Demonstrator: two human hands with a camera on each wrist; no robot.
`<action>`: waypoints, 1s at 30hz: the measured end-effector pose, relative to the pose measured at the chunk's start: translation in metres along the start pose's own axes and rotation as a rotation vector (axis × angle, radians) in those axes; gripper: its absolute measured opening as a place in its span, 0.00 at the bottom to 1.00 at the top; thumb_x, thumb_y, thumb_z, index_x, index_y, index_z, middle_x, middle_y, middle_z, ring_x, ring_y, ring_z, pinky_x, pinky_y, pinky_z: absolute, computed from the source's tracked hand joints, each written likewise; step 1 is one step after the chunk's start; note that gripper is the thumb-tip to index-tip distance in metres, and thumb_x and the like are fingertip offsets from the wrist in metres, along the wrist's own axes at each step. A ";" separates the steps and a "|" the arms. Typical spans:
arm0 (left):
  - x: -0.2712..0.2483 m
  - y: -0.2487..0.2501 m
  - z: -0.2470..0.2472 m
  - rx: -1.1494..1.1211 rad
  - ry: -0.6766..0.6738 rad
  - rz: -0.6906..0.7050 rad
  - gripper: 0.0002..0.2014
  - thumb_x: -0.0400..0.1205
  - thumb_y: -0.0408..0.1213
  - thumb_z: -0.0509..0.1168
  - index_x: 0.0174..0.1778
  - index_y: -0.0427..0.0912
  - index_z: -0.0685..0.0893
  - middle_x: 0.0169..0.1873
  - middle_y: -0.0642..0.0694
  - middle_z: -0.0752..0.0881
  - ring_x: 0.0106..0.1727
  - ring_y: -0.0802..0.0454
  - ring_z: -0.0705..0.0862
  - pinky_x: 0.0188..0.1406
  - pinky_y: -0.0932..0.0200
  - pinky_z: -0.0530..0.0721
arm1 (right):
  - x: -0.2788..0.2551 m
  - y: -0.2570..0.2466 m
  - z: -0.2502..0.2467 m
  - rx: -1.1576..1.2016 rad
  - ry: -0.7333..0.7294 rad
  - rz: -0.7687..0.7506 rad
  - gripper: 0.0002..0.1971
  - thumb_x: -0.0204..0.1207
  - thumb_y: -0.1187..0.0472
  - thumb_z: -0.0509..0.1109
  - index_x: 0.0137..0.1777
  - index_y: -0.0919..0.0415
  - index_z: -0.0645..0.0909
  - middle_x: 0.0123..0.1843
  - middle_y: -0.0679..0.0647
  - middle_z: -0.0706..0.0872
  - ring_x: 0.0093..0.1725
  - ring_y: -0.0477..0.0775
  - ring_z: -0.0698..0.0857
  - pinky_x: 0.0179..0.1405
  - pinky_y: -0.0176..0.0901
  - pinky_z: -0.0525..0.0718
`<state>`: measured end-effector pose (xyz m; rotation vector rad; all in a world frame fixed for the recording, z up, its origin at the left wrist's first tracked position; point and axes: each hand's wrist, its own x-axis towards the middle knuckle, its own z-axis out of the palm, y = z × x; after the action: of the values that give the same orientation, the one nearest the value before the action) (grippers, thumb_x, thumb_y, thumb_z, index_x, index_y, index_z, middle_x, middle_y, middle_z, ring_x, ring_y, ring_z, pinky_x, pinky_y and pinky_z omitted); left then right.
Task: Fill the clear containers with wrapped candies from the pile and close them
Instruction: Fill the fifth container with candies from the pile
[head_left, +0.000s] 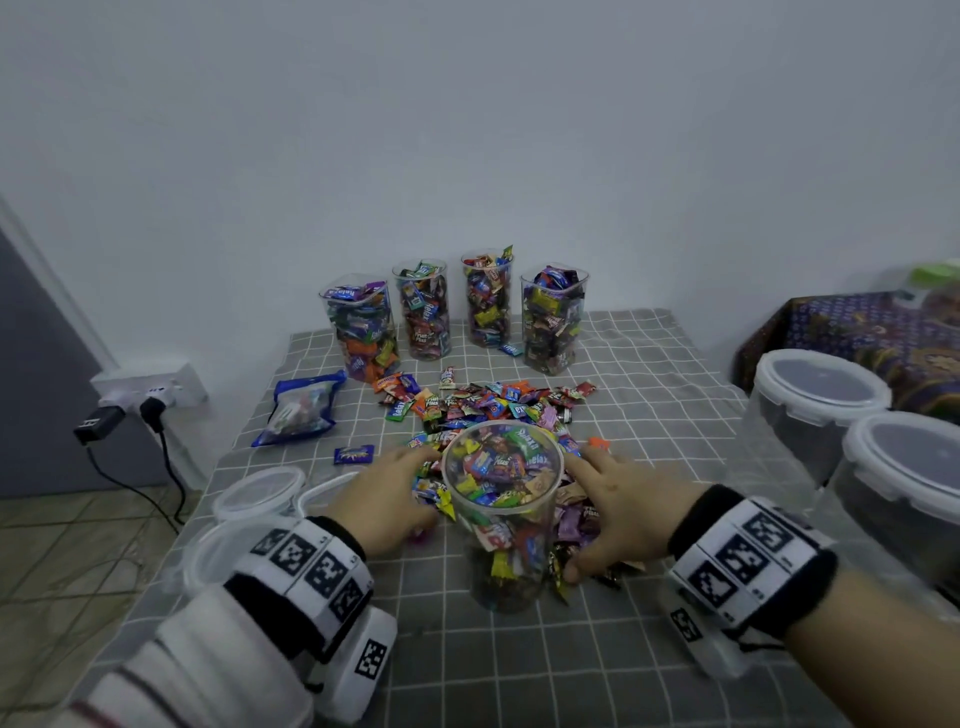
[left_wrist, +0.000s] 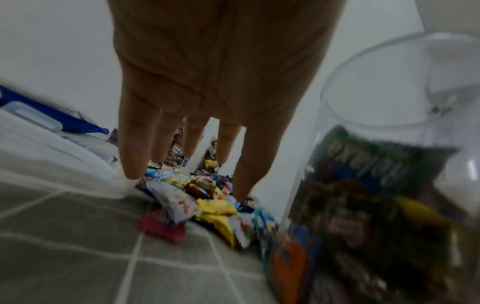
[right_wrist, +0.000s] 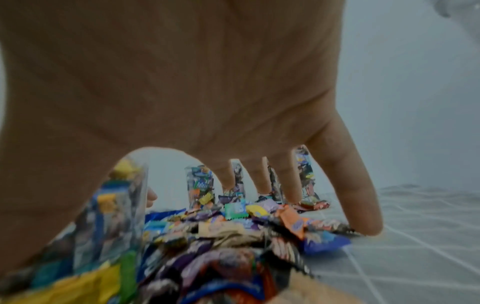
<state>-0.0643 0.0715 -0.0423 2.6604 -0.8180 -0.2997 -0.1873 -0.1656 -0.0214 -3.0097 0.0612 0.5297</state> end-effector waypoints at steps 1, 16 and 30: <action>0.005 -0.002 0.008 0.030 -0.020 0.018 0.35 0.74 0.48 0.72 0.77 0.58 0.66 0.75 0.50 0.70 0.71 0.49 0.74 0.69 0.49 0.75 | 0.004 -0.001 0.004 -0.017 -0.026 0.008 0.64 0.55 0.26 0.72 0.83 0.50 0.39 0.84 0.53 0.46 0.82 0.60 0.52 0.77 0.61 0.64; 0.036 -0.014 0.041 0.307 -0.137 0.088 0.17 0.80 0.40 0.62 0.66 0.58 0.78 0.68 0.48 0.78 0.62 0.46 0.82 0.61 0.46 0.83 | 0.036 -0.007 0.015 -0.126 -0.030 0.019 0.40 0.68 0.37 0.72 0.78 0.48 0.63 0.75 0.57 0.69 0.70 0.64 0.72 0.70 0.57 0.74; 0.027 0.003 0.030 0.256 -0.075 0.055 0.12 0.78 0.44 0.63 0.53 0.50 0.87 0.52 0.49 0.88 0.52 0.48 0.86 0.54 0.49 0.85 | 0.046 -0.008 0.015 -0.048 0.102 -0.042 0.17 0.80 0.61 0.63 0.67 0.50 0.78 0.65 0.56 0.77 0.61 0.59 0.81 0.60 0.51 0.83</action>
<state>-0.0523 0.0460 -0.0712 2.8706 -1.0125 -0.2998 -0.1489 -0.1573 -0.0509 -3.0749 -0.0086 0.3791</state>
